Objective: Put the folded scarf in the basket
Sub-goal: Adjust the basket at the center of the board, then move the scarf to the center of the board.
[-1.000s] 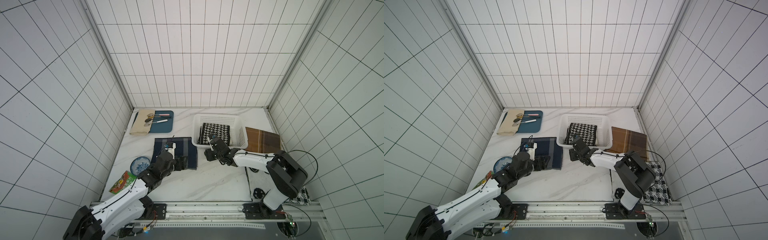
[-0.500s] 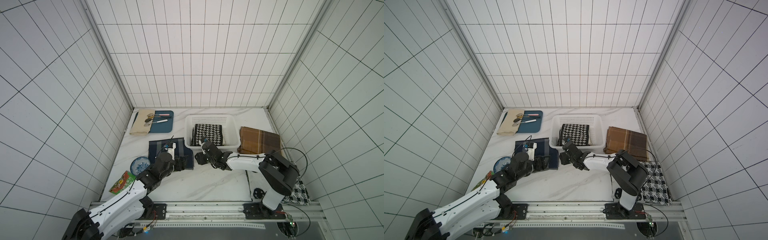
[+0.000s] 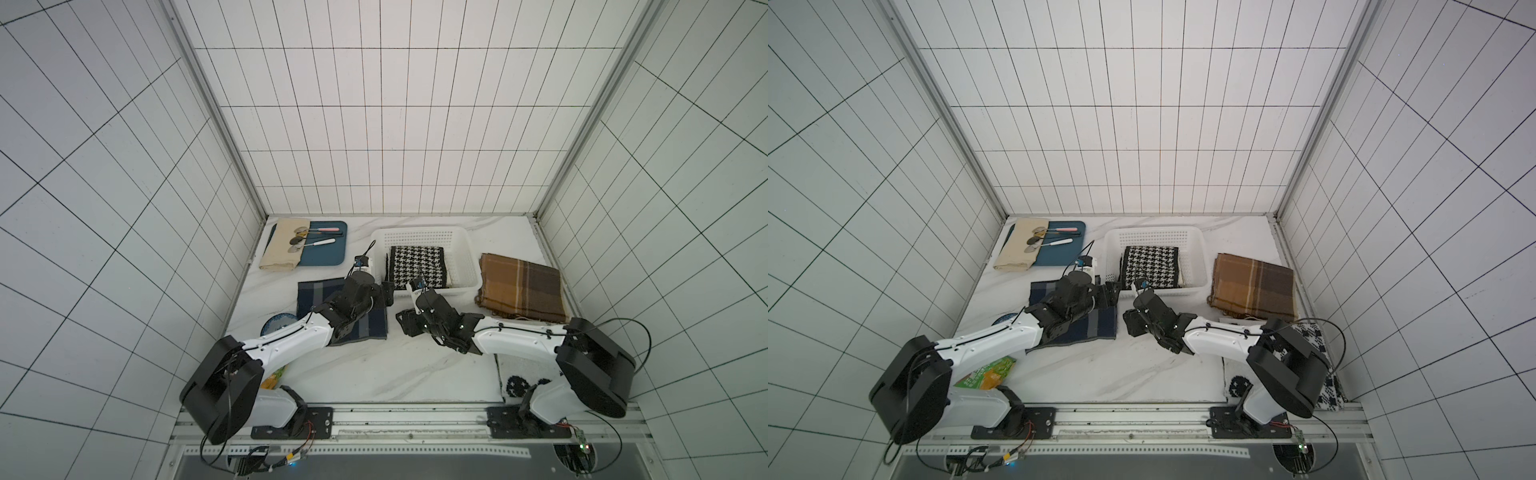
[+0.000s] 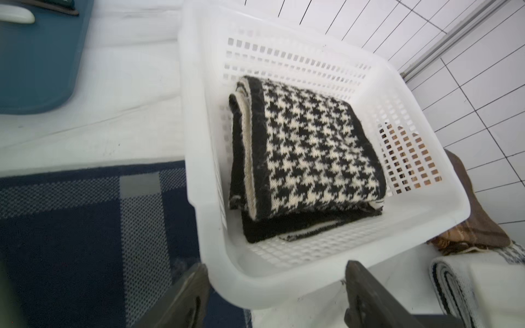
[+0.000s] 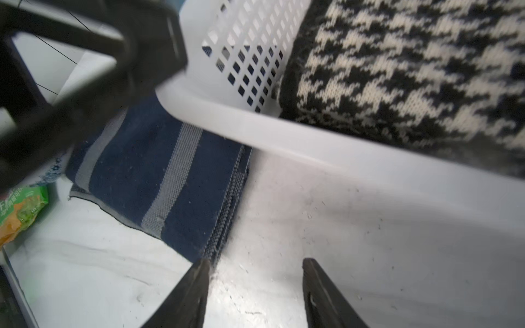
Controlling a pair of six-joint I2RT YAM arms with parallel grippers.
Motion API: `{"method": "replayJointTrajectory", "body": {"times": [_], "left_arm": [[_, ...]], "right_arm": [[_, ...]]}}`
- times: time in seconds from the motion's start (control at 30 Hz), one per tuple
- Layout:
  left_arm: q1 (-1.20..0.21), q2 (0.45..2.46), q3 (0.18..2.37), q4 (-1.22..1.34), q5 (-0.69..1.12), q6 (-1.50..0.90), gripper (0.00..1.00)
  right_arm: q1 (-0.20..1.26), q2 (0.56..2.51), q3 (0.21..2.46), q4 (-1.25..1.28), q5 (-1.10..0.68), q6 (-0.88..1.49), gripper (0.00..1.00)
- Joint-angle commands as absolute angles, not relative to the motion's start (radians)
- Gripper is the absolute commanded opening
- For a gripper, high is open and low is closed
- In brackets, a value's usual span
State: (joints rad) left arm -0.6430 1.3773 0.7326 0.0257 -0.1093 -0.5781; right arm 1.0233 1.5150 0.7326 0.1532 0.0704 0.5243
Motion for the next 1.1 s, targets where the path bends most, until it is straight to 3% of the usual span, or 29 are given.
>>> {"method": "replayJointTrajectory", "body": {"times": [0.0,0.2,0.43,0.7,1.07], "left_arm": [[-0.625,1.440,0.765,0.044,-0.117,-0.564,0.71],[-0.595,1.562,0.854,0.039,-0.038,-0.600,0.64],[-0.566,1.535,0.895,0.001,-0.076,-0.590,0.76],[-0.535,1.254,0.739,-0.071,-0.064,-0.629,0.80],[-0.508,1.036,0.538,-0.045,-0.034,-0.658,0.81]], "right_arm": [[1.032,1.497,0.685,0.179,0.104,0.531,0.56],[1.060,1.555,0.661,0.261,0.109,0.555,0.55],[1.072,1.711,0.728,0.397,0.055,0.578,0.57],[1.072,1.797,0.761,0.544,0.034,0.622,0.57],[1.069,1.947,0.874,0.434,0.002,0.640,0.54]]}}
